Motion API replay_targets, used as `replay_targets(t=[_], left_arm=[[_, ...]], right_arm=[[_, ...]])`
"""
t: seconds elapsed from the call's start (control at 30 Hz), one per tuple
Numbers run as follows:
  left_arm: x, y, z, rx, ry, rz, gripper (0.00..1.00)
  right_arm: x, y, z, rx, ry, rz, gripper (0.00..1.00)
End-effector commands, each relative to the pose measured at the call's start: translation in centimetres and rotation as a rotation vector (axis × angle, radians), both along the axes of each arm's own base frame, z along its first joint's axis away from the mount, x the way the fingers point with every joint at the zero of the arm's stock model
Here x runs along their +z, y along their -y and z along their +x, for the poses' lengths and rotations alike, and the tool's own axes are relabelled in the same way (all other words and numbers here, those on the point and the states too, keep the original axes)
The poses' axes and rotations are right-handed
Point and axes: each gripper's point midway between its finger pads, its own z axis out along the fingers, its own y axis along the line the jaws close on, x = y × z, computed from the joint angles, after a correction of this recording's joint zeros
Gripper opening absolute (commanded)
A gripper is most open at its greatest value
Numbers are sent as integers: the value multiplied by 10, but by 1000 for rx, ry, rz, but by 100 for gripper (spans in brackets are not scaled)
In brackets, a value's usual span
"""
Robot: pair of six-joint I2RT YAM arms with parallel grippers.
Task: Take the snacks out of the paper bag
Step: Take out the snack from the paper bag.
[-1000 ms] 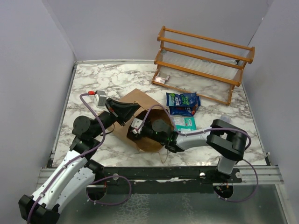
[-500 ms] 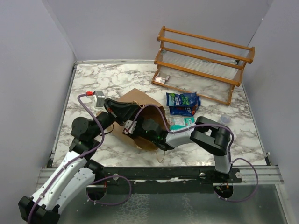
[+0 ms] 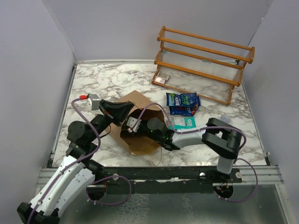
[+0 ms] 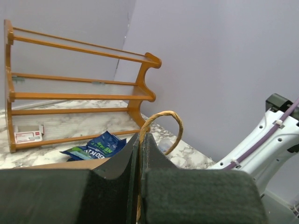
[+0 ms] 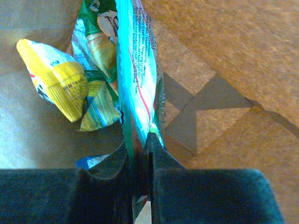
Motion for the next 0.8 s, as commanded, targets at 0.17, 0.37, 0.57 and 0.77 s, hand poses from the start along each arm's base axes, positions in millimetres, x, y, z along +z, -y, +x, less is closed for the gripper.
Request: replay_targets(t=[0.17, 0.37, 0.57, 0.77], left_arm=[[3, -25, 10, 166, 19, -21, 0], [7, -27, 15, 187, 14, -28, 0], [6, -36, 36, 283, -39, -29, 0], [5, -59, 62, 461, -153, -47, 0]], right_arm=[[34, 28, -22, 17, -59, 70, 3], [47, 24, -53, 170, -129, 100, 3], [92, 30, -74, 232, -203, 206, 2], [133, 47, -81, 181, -308, 221, 1]])
